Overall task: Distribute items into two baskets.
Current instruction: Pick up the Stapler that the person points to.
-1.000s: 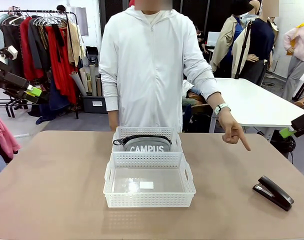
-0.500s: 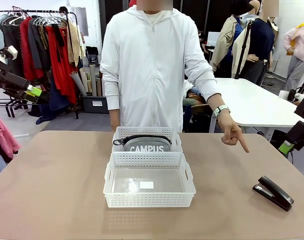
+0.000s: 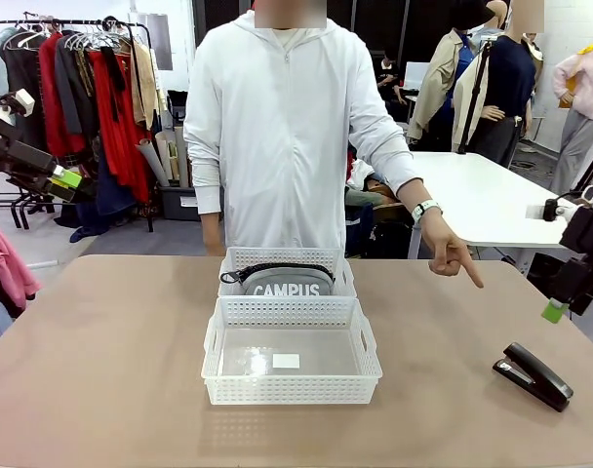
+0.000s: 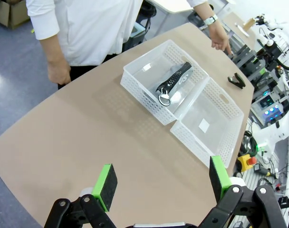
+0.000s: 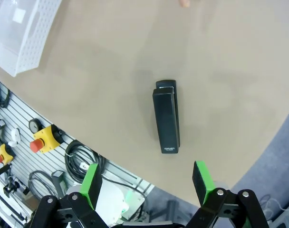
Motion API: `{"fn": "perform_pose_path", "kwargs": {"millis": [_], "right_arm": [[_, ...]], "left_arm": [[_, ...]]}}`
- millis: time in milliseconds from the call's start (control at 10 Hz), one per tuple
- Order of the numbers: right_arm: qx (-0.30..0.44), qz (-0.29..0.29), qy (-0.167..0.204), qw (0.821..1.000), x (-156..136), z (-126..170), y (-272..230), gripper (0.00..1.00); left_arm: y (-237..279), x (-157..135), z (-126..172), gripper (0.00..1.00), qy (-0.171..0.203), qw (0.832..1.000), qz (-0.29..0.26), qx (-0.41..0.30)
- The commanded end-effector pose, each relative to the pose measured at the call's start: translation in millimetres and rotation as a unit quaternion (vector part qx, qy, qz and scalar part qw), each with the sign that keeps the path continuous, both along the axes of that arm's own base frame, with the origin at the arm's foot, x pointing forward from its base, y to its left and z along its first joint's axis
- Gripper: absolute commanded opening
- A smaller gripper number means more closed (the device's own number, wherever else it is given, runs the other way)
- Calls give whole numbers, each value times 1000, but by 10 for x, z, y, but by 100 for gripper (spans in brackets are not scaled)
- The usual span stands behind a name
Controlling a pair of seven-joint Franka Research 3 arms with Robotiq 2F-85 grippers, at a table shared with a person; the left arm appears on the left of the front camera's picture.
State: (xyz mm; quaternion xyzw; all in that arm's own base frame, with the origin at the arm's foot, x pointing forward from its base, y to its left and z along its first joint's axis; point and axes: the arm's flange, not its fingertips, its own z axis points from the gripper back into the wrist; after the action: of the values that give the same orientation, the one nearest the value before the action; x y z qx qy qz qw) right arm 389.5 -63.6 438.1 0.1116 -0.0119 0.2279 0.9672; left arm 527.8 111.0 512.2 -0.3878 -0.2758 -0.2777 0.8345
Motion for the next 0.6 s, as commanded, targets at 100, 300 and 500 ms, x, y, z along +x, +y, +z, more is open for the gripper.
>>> {"fn": "perform_pose_path", "kwargs": {"millis": [100, 300, 500], "right_arm": [[-27, -7, 12, 1000, 7, -182, 74, 100], [-35, -4, 26, 999, 30, -296, 113, 100], [-39, -3, 19, 999, 43, -357, 160, 100]], "left_arm": [[9, -8, 9, 100, 0, 1000, 2, 0], [9, -8, 9, 100, 0, 1000, 2, 0], [9, -8, 9, 100, 0, 1000, 2, 0]]}}
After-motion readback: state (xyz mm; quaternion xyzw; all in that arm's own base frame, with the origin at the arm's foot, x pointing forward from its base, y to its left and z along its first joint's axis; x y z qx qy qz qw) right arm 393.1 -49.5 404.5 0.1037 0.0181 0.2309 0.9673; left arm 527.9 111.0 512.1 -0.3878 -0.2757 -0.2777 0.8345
